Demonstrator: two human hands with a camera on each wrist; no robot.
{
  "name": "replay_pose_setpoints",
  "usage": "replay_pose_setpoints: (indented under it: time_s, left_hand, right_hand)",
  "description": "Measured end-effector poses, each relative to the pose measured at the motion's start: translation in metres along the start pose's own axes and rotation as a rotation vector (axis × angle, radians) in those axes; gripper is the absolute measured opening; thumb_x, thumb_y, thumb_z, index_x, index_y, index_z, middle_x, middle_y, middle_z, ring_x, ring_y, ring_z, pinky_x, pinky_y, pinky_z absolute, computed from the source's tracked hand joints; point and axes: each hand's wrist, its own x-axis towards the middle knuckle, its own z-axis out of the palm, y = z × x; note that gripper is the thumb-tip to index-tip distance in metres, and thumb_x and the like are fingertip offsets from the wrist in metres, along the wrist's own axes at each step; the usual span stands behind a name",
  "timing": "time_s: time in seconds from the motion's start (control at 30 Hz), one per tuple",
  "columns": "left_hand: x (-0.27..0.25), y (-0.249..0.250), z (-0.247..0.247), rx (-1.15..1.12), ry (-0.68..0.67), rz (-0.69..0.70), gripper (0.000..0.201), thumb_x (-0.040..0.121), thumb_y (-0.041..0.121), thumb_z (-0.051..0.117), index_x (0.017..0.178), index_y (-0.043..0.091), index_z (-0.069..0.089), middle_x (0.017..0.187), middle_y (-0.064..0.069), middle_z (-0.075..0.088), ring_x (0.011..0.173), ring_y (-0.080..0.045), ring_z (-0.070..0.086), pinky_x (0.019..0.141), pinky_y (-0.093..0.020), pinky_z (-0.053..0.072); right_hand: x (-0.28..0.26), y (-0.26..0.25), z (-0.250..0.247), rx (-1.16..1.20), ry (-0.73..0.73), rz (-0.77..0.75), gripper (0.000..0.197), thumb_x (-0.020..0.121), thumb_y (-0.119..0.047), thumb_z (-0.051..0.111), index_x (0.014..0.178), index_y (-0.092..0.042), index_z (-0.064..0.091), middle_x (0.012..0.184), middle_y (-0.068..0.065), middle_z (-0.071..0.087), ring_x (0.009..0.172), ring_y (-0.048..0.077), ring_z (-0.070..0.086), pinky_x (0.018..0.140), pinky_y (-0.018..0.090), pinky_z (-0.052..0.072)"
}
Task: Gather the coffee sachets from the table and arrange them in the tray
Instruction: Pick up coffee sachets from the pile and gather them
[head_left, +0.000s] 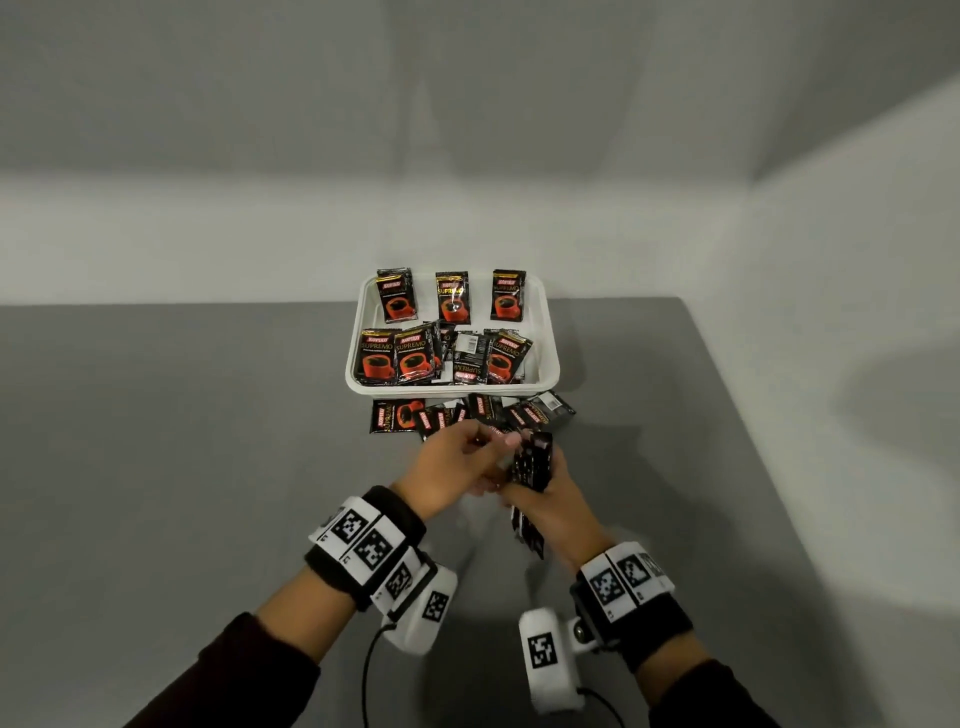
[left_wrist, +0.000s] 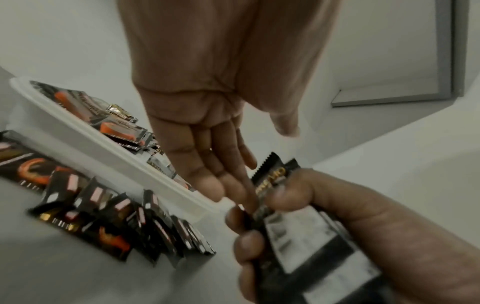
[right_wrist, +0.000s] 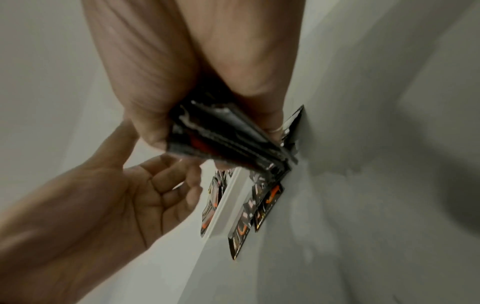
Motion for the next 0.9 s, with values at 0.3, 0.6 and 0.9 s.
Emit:
replay_pose_setpoints:
  time_s: [0.3, 0.6, 0.9]
  left_hand:
    - [0.118, 0.043, -0.019, 0.771, 0.020, 0.282, 0.034, 0.086, 0.022, 0.057, 0.120, 0.024, 0.057, 0.129, -0.004, 0.047, 0.122, -0.022, 0.041, 0.102, -0.032, 0.035]
    - [0.203, 0.027, 0.006, 1.178, -0.101, 0.034, 0.050, 0.084, 0.046, 0.055, 0.131, 0.036, 0.044, 0.142, -0.005, 0.037, 0.137, -0.025, 0.026, 0.114, -0.056, -0.002]
    - [0.215, -0.007, -0.011, 1.062, 0.014, 0.028, 0.062, 0.081, 0.041, 0.059, 0.135, 0.021, 0.037, 0.132, -0.007, 0.047, 0.125, -0.027, 0.042, 0.115, -0.046, 0.017]
  right_hand:
    - [0.059, -0.061, -0.061, -0.126, 0.276, -0.007, 0.030, 0.078, -0.004, 0.062, 0.106, -0.008, 0.054, 0.091, 0.010, 0.062, 0.077, 0.021, 0.058, 0.075, 0.039, 0.051]
    - [0.153, -0.115, -0.065, -0.338, 0.287, -0.149, 0.015, 0.077, -0.001, 0.058, 0.083, -0.014, 0.052, 0.077, 0.005, 0.058, 0.075, 0.022, 0.057, 0.069, 0.031, 0.047]
    - [0.213, -0.091, -0.034, -0.622, 0.241, -0.245, 0.075, 0.061, -0.004, 0.080, 0.121, -0.013, 0.036, 0.110, 0.000, 0.047, 0.098, 0.012, 0.052, 0.083, 0.021, 0.044]
